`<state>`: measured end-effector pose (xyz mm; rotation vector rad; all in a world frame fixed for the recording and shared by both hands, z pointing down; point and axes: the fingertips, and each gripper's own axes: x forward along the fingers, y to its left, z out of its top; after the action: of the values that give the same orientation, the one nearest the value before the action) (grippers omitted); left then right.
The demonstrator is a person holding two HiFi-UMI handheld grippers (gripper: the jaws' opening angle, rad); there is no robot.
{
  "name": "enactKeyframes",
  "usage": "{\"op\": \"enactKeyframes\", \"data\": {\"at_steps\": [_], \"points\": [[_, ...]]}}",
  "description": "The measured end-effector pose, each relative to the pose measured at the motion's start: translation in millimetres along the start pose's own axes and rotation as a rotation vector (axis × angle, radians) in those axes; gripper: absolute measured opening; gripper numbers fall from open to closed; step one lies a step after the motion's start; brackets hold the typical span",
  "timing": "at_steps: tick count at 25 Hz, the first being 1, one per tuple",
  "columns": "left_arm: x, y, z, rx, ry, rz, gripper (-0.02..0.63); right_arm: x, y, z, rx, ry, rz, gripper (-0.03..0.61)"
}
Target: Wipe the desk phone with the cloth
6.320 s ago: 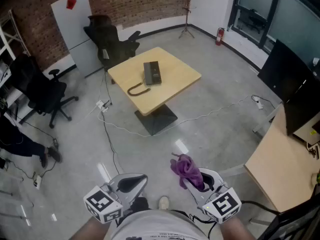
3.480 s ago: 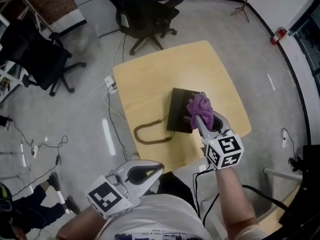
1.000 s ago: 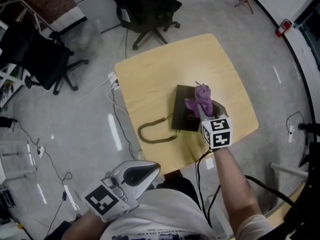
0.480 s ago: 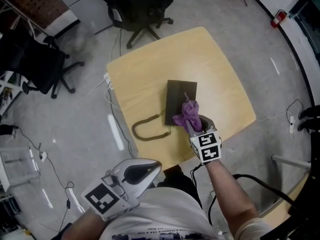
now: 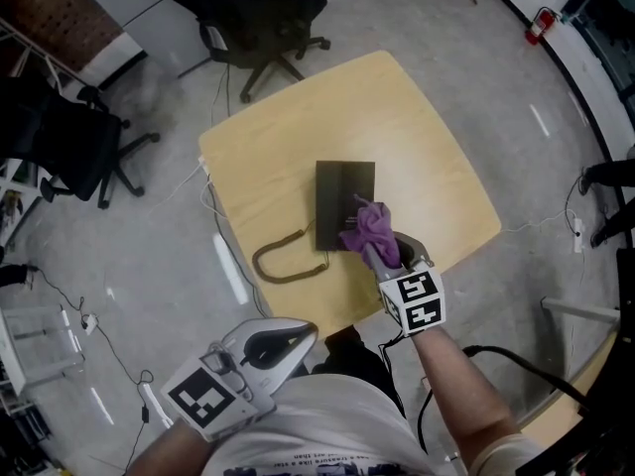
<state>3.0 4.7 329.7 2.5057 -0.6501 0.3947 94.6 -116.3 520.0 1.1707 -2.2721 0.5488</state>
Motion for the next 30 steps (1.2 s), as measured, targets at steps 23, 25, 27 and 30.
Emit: {"op": "enactKeyframes", "data": {"at_steps": [23, 25, 27, 30], "points": [[6, 5, -1, -0.018, 0.025, 0.053, 0.005, 51, -81, 46, 0.125, -0.083, -0.046, 0.121], [6, 5, 0, -0.015, 0.023, 0.048, 0.005, 49, -74, 39, 0.129, -0.073, -0.041, 0.121], [7, 3, -1, -0.015, 0.026, 0.038, 0.005, 47, -70, 30, 0.133, -0.059, -0.037, 0.121], [8, 2, -3, -0.019, 0.027, 0.026, 0.005, 43, -62, 17, 0.133, -0.037, -0.033, 0.121]]}}
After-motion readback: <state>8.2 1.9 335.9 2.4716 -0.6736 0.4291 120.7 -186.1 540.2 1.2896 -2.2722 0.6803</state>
